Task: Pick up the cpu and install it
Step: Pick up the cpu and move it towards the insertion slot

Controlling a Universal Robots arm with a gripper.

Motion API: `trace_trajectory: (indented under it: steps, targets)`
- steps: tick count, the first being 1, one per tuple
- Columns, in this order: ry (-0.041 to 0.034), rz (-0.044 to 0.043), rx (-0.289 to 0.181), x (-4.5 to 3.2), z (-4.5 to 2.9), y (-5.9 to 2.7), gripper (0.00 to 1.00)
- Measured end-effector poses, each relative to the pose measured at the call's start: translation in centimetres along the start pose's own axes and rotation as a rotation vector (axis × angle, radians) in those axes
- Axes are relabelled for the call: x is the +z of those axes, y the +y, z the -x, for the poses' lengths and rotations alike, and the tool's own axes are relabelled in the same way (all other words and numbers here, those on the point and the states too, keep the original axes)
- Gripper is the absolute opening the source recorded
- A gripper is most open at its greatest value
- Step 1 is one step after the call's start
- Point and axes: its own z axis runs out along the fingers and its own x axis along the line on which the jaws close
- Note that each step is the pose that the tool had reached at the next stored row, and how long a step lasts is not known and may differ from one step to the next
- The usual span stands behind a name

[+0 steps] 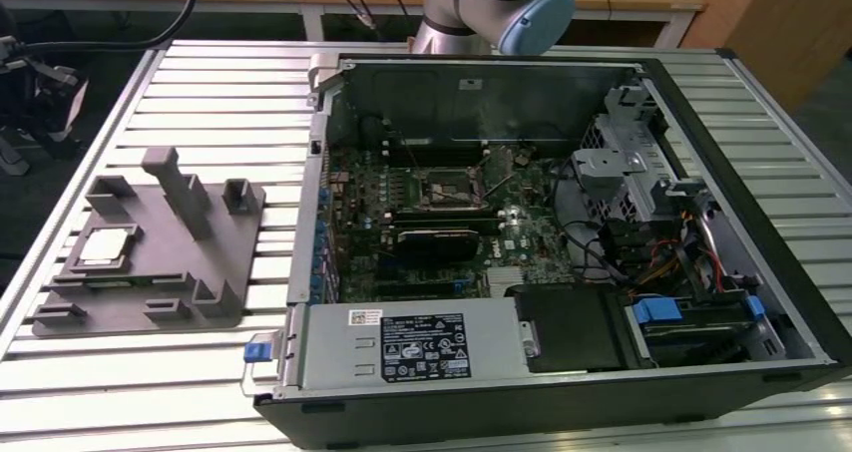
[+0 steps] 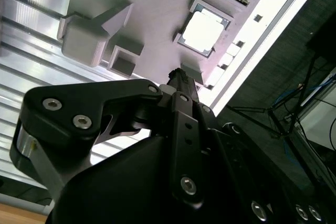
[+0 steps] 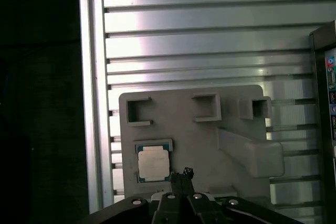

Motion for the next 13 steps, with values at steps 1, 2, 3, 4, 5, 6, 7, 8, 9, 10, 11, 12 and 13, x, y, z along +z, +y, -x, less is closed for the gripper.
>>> trace_trajectory:
  steps: [1, 2, 3, 4, 5, 6, 7, 8, 9, 10, 11, 12, 13]
  targets:
    - [0.0, 0.0, 0.0, 0.04, -0.02, 0.0, 0.11]
    - [0.0, 0.0, 0.0, 0.08, -0.03, 0.0, 0.11]
    - [0.0, 0.0, 0.0, 0.12, -0.05, -0.01, 0.11]
    - [-0.0001, 0.0001, 0.0, 0.17, -0.07, -0.01, 0.11]
    - [-0.0001, 0.0, 0.0, 0.22, -0.08, -0.01, 0.11]
    - [0.0, 0.0, 0.0, 0.27, -0.09, -0.02, 0.11]
    - [0.0, 0.0, 0.0, 0.34, -0.11, -0.02, 0.11]
    - [0.0, 0.0, 0.0, 0.4, -0.13, -0.02, 0.11]
    - [-0.0001, 0.0, 0.0, 0.47, -0.16, -0.03, 0.11]
    - [-0.0003, 0.0001, 0.0, 0.56, -0.17, -0.04, 0.11]
    - [-0.0002, 0.0, 0.0, 0.64, -0.18, -0.05, 0.11]
    - [-0.0001, 0.0, 0.0, 0.73, -0.19, -0.06, 0.11]
    - [-0.0001, 0.0, 0.0, 0.84, -0.2, -0.08, 0.11]
